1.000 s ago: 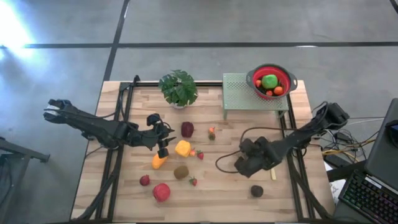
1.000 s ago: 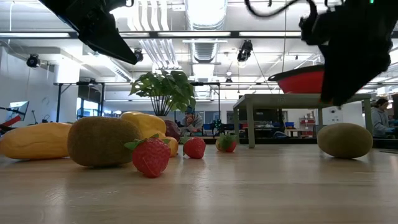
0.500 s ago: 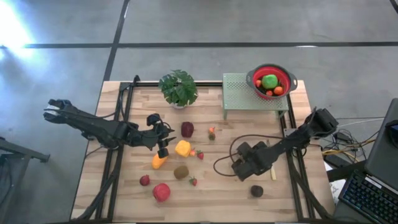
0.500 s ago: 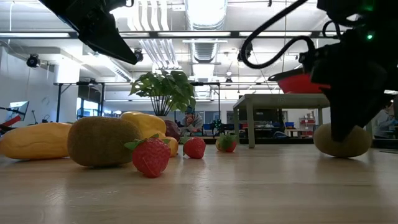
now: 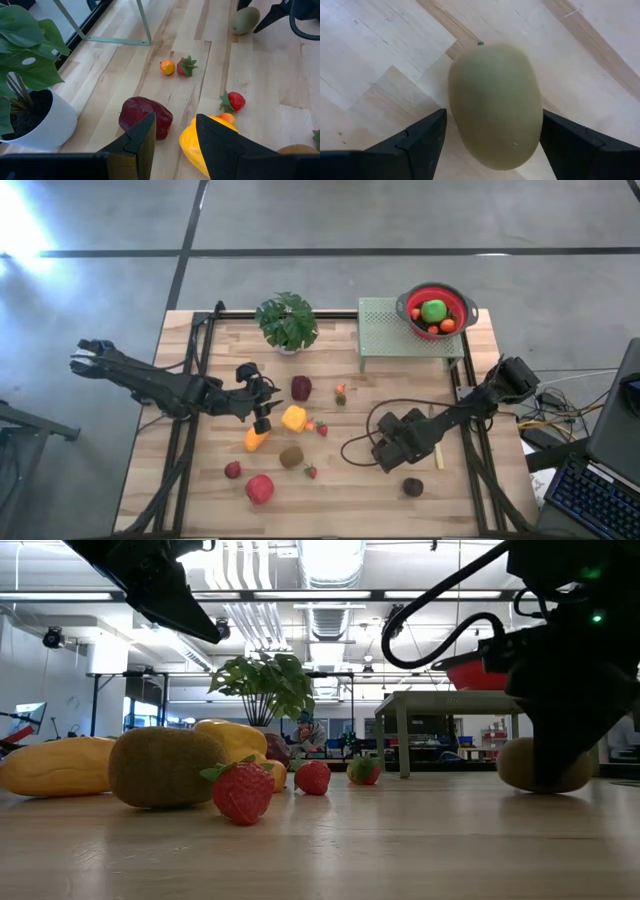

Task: Pick & Place Fruit
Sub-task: Put the brown kiwi into the red strainer bowl on the shelf

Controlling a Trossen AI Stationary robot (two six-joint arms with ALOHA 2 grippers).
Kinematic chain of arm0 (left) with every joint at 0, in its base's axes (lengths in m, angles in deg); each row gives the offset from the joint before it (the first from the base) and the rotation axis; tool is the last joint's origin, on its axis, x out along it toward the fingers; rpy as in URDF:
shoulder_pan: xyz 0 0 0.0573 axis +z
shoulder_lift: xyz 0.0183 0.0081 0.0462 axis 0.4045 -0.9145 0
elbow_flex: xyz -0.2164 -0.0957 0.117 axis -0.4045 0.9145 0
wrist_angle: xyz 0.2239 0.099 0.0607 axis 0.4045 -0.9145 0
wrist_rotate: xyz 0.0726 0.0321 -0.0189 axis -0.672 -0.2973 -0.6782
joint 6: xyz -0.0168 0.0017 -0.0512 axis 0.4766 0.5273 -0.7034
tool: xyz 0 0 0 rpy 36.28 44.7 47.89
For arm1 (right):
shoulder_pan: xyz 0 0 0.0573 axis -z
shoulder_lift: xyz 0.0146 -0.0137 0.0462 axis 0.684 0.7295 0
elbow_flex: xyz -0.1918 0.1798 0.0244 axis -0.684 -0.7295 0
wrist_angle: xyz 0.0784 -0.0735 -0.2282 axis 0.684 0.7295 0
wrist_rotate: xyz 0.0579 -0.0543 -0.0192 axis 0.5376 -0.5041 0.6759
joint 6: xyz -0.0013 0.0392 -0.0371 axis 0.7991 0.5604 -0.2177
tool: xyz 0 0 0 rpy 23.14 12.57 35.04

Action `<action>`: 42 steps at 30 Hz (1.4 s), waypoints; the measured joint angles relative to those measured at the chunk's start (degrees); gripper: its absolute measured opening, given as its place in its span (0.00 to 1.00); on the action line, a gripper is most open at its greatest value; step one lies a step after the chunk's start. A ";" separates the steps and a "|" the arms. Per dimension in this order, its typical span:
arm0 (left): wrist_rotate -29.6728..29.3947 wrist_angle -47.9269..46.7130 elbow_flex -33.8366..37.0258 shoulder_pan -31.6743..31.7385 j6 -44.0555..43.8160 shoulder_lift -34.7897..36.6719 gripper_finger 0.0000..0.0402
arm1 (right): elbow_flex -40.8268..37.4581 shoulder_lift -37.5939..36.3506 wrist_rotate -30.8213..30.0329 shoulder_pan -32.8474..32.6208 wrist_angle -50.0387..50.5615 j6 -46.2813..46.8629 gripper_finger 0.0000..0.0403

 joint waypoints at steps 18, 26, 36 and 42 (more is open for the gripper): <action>0.00 0.00 0.00 0.00 -0.02 0.00 0.37 | -0.12 0.00 0.30 -0.05 -0.19 -0.16 0.57; 0.00 0.00 -0.02 -0.01 -0.02 0.00 0.37 | -0.12 0.00 0.32 -0.04 -0.16 -0.16 0.61; 0.00 0.00 0.00 0.01 0.00 0.00 0.37 | -0.12 -0.07 0.32 -0.04 -0.10 -0.16 0.56; 0.00 0.00 0.00 0.00 0.00 0.00 0.37 | -0.12 -0.07 0.30 -0.04 -0.08 -0.16 0.59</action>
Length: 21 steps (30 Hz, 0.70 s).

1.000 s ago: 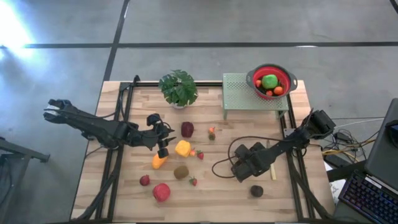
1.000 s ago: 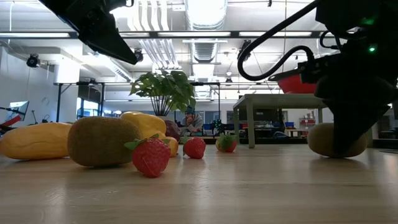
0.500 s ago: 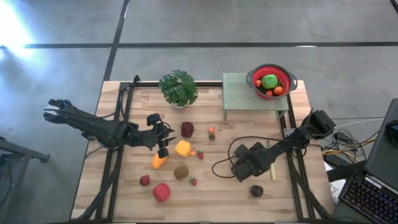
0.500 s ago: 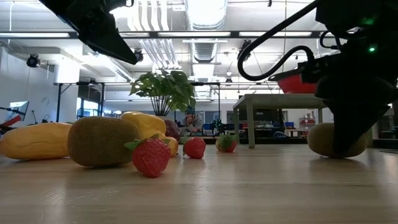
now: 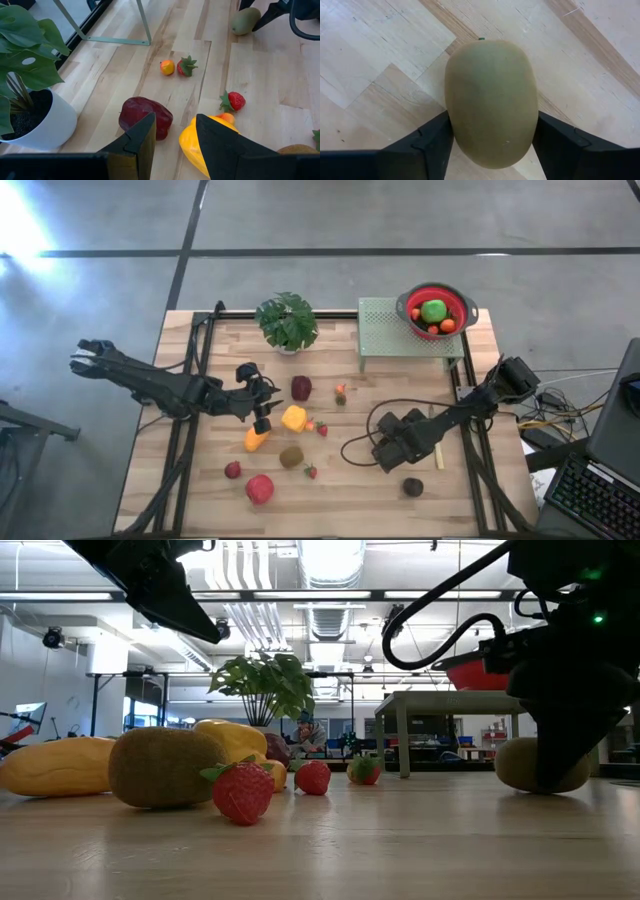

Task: Pick & Place Fruit
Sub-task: Put the brown kiwi into the red strainer bowl on the shelf

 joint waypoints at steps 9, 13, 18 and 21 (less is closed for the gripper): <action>0.01 0.00 0.00 0.00 0.00 0.00 0.37 | 1.38 -1.87 -0.04 1.20 0.89 -4.53 0.54; 0.01 0.00 0.00 0.00 -0.01 0.00 0.37 | 3.86 -5.09 -0.44 3.15 3.20 -9.39 0.54; 0.00 0.00 -0.01 0.00 -0.01 0.00 0.37 | 8.06 -10.47 -2.85 7.15 12.19 -14.64 0.57; 0.00 0.00 -0.02 0.01 0.00 0.00 0.37 | 11.25 -14.12 -6.06 10.43 18.99 -16.33 0.56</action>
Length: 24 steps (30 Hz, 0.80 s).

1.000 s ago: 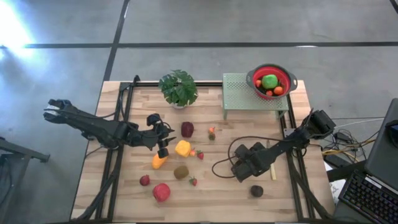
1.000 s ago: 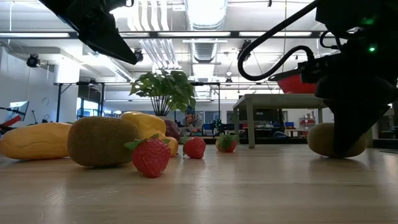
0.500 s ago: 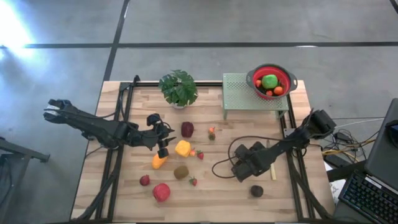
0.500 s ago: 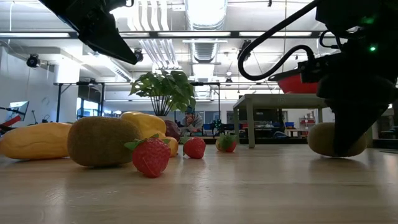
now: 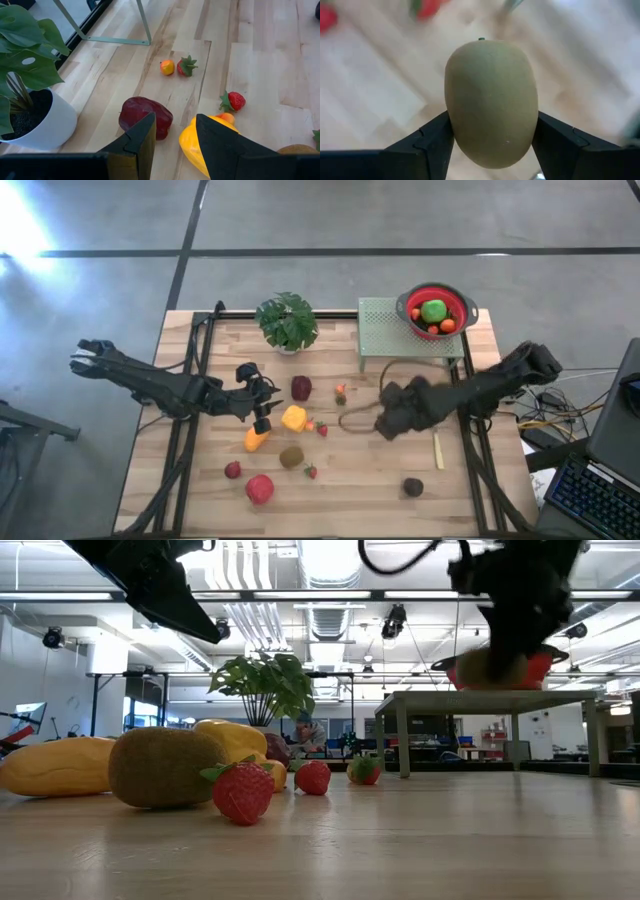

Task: Pick & Place Fruit
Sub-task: Put the brown kiwi into the red strainer bowl on the shelf

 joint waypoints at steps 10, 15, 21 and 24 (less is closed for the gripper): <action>0.00 0.00 0.02 -0.01 -0.01 0.00 0.37 | 8.19 -12.91 -6.81 14.52 4.23 -11.26 0.56; 0.00 0.00 0.02 0.00 -0.02 0.00 0.37 | 11.32 -16.19 -6.90 23.46 4.08 -16.50 0.56; 0.00 0.00 0.00 -0.02 0.00 0.00 0.37 | 14.26 -16.57 -6.82 33.39 4.02 -22.48 0.55; 0.00 0.00 0.01 -0.01 -0.01 0.00 0.37 | 14.71 -16.26 -6.28 37.94 4.01 -24.14 0.57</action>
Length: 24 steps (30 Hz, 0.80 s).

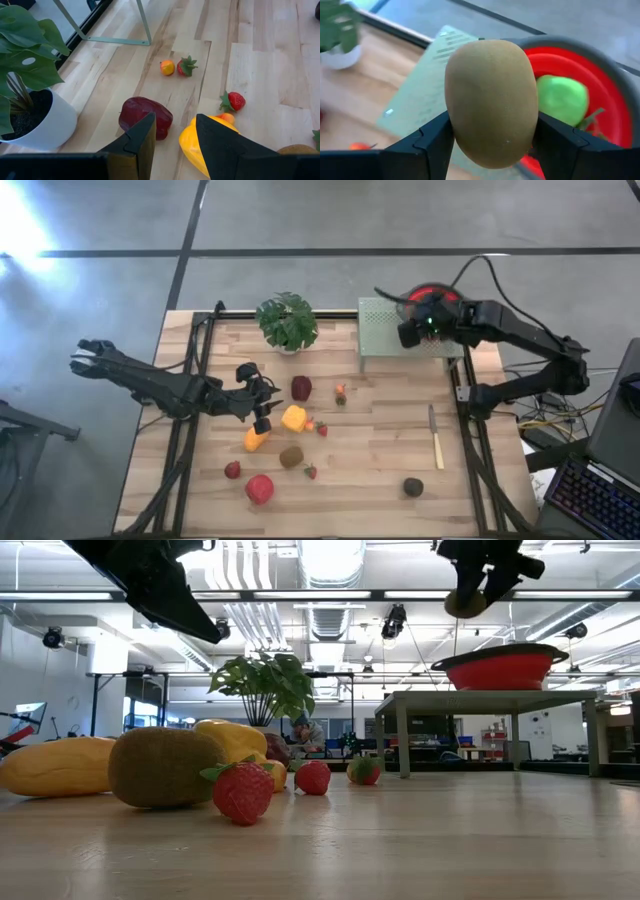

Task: Pick & Place Fruit
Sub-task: Put the brown kiwi into the red strainer bowl on the shelf

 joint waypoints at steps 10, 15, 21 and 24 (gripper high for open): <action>0.00 0.00 0.01 0.00 0.01 0.00 0.37 | -0.71 0.44 3.58 10.42 0.01 -3.58 0.56; 0.00 0.00 0.01 -0.01 -0.01 0.00 0.37 | -0.89 2.41 4.67 12.90 -0.05 -4.20 0.56; 0.00 0.00 0.01 0.01 0.01 0.00 0.37 | -0.96 6.64 4.82 14.75 -0.04 -6.11 0.59; 0.00 0.00 0.01 0.00 0.00 0.00 0.37 | -0.96 8.56 4.85 15.85 -0.02 -6.99 0.57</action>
